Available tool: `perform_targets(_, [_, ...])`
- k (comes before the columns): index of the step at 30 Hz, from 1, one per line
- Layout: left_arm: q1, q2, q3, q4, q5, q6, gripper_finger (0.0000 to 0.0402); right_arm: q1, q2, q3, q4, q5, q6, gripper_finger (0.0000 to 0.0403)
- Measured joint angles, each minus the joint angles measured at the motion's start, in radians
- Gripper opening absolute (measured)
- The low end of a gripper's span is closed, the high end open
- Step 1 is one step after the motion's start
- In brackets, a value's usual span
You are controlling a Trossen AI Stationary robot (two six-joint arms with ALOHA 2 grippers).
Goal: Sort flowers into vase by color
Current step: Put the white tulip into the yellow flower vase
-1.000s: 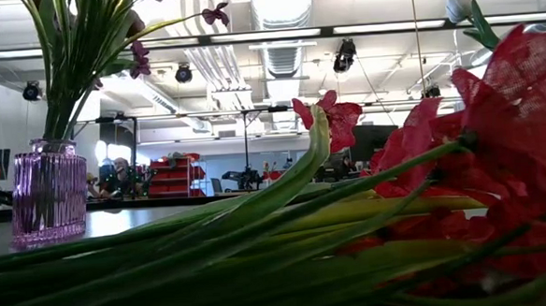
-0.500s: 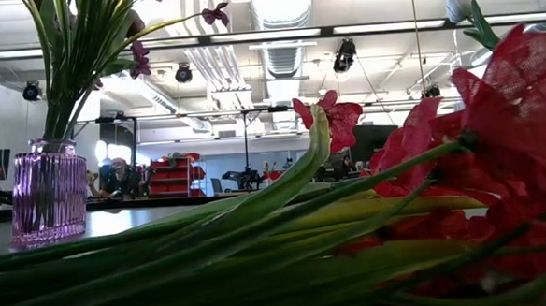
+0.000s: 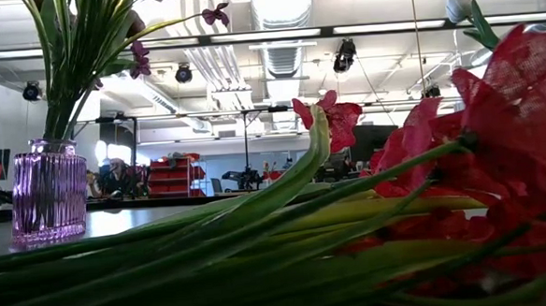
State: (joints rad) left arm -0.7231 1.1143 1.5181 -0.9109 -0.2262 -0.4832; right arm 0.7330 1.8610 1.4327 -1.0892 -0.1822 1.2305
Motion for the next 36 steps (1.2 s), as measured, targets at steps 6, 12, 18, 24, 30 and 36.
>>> perform_targets(6, [-0.062, 0.039, 0.0, -0.03, 0.0, -0.072, 0.0248, 0.002, 0.006, -0.145, 0.118, 0.047, 0.067, 0.03])
perform_targets(12, [-0.069, 0.067, 0.0, -0.029, -0.002, -0.103, 0.0248, 0.0, 0.002, -0.195, 0.15, 0.075, 0.034, 0.0201])
perform_targets(18, [-0.069, 0.067, 0.006, -0.026, -0.051, -0.121, 0.0248, -0.016, -0.006, -0.215, 0.243, 0.114, 0.017, 0.0067])
perform_targets(24, [-0.069, 0.018, 0.009, -0.013, -0.139, -0.163, 0.0248, -0.069, -0.13, -0.188, 0.18, 0.522, 0.061, 0.0015])
perform_targets(30, [-0.069, -0.012, 0.01, 0.035, -0.317, -0.159, 0.0248, -0.101, -0.437, -0.153, -0.095, 0.95, 0.058, 0.0013])
perform_targets(36, [-0.069, -0.002, 0.01, 0.045, -0.442, -0.164, 0.0248, -0.068, -0.761, -0.143, -0.244, 1.107, -0.086, 0.0013])
